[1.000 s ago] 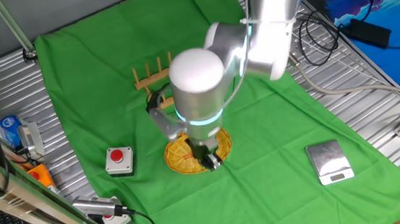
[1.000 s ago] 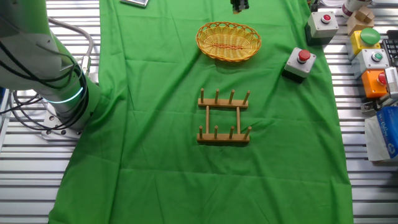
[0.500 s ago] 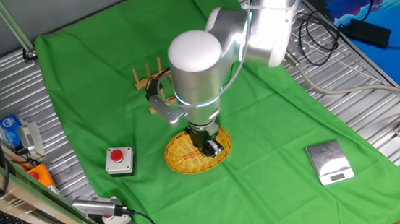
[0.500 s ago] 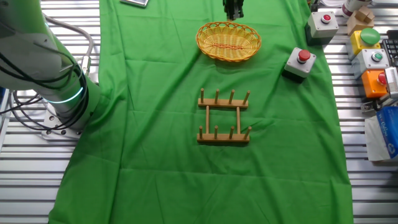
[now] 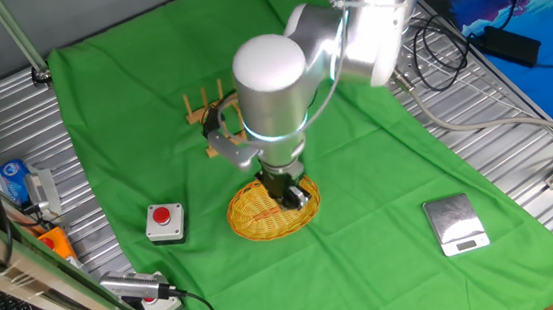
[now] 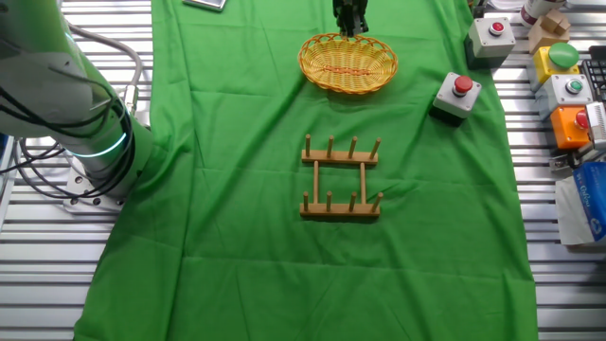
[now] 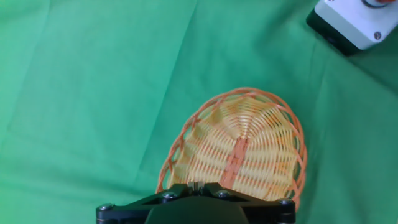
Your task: Put the dish on the dish rack
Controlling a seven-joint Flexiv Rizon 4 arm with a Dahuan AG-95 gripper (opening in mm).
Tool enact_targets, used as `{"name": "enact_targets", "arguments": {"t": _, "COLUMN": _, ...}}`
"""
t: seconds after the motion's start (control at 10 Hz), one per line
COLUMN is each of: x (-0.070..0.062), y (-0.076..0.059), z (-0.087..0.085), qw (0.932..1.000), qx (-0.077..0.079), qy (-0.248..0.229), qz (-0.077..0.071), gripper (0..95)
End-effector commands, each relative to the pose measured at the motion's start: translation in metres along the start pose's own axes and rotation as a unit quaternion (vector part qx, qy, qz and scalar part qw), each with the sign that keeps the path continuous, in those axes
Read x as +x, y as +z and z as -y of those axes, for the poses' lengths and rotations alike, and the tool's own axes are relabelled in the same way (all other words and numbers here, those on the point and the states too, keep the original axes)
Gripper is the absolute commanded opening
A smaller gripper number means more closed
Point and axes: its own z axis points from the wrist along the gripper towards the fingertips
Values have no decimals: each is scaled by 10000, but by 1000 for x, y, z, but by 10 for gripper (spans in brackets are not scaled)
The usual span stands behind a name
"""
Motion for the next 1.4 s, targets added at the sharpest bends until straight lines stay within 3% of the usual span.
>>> {"name": "enact_targets", "arguments": {"t": 0.1, "x": -10, "y": 10, "z": -7, "qw": 9999, "qx": 9, "qy": 120, "qz": 10, "gripper": 0}}
{"name": "enact_targets", "arguments": {"t": 0.4, "x": -17, "y": 17, "z": -14, "qw": 9999, "qx": 19, "qy": 162, "qz": 25, "gripper": 0}}
{"name": "enact_targets", "arguments": {"t": 0.6, "x": -19, "y": 18, "z": -15, "qw": 9999, "qx": 52, "qy": 152, "qz": 30, "gripper": 380}}
{"name": "enact_targets", "arguments": {"t": 0.7, "x": -20, "y": 19, "z": -16, "qw": 9998, "qx": 70, "qy": 173, "qz": 49, "gripper": 380}}
{"name": "enact_targets", "arguments": {"t": 0.8, "x": -21, "y": 20, "z": -18, "qw": 9998, "qx": 90, "qy": 188, "qz": 68, "gripper": 570}}
{"name": "enact_targets", "arguments": {"t": 1.1, "x": -26, "y": 25, "z": -23, "qw": 9993, "qx": 196, "qy": 302, "qz": 67, "gripper": 570}}
{"name": "enact_targets", "arguments": {"t": 1.4, "x": -26, "y": 27, "z": -24, "qw": 9984, "qx": 404, "qy": 385, "qz": 10, "gripper": 570}}
